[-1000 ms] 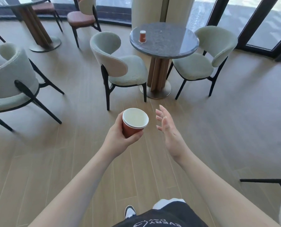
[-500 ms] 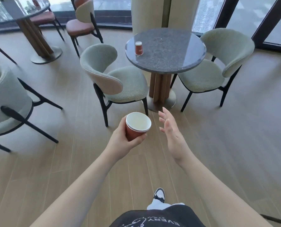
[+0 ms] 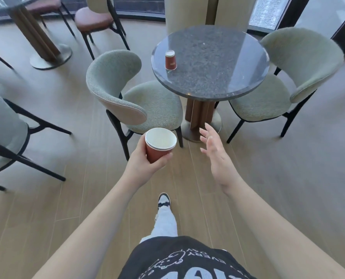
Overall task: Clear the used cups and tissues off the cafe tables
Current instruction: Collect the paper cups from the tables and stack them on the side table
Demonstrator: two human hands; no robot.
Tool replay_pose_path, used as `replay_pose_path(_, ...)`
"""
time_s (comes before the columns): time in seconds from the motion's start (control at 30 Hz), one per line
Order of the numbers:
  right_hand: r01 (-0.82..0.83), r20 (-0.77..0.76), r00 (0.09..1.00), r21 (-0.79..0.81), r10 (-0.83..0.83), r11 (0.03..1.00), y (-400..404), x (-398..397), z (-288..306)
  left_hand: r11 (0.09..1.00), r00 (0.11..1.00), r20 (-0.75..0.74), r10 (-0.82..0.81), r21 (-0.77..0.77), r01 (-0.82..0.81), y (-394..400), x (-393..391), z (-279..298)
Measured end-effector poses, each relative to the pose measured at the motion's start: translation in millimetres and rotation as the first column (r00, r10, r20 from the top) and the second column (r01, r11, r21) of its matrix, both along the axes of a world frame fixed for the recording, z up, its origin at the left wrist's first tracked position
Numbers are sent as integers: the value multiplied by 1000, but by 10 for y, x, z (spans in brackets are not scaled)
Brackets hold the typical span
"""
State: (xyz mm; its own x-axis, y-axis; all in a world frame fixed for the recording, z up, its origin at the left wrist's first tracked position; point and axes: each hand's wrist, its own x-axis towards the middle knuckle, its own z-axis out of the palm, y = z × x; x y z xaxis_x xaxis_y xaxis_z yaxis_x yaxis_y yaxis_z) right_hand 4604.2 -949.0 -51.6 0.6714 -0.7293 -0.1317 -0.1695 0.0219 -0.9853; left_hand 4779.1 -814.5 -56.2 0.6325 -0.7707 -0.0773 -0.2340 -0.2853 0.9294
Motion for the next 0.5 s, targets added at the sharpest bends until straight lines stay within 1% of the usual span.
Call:
replay_pose_path(0.13, -11, -6, 1000, -9, 11, 1000, -478, 488, -71, 1000, 1000, -13, -17, 11, 17, -472, 479, -122)
replay_pose_path(0.23, 6, -8, 1000, -23, -6, 1000, -870, 926, -105, 1000, 1000, -20, -8, -26, 7, -901, 906, -168)
replay_pose_path(0.33, -8, -3, 1000, -36, 8, 999, -1211, 1420, -90, 999, 1000, -11, 11, -49, -11, -1318, 1382, -125)
replay_pose_path(0.5, -3, 15, 1000, -2, 3, 1000, -1805, 2228, -2, 998, 999, 35, -6, -65, 8, -1966, 2139, -1)
